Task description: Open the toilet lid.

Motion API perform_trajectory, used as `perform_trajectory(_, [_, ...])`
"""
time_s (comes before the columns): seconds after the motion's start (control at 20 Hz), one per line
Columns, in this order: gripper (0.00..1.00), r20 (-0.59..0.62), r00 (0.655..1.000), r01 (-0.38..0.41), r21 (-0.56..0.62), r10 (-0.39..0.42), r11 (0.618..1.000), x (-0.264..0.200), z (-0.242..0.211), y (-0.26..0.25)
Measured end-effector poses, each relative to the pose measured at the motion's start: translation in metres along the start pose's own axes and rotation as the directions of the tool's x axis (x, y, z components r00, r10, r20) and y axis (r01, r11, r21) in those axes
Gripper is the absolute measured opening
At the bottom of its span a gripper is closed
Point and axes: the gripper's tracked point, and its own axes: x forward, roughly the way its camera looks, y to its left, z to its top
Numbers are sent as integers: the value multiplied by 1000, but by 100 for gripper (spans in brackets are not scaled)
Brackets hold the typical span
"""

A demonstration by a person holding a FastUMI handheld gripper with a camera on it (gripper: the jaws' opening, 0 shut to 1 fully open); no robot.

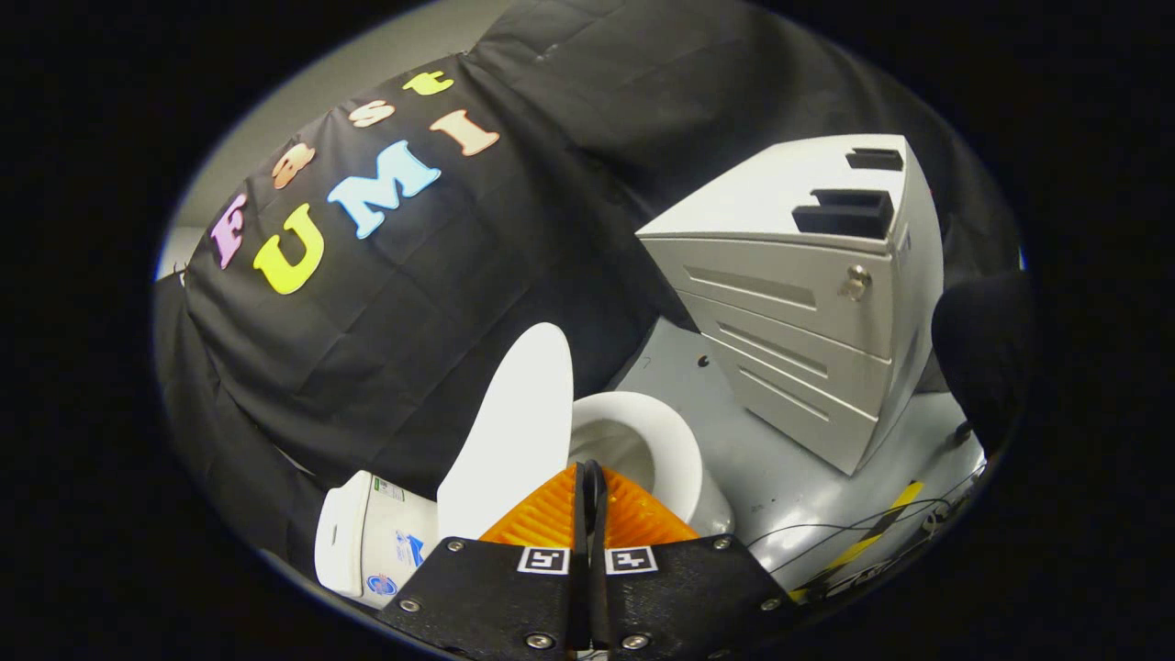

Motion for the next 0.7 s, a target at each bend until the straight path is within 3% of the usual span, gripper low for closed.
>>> perform_trajectory(0.15, [0,28,999,-25,-30,26,999,-11,9,21])
perform_trajectory(0.35, [0,46,998,-45,-156,53,987,-25,17,51])
perform_trajectory(0.7, [0,71,996,-32,-299,56,954,-43,24,87])
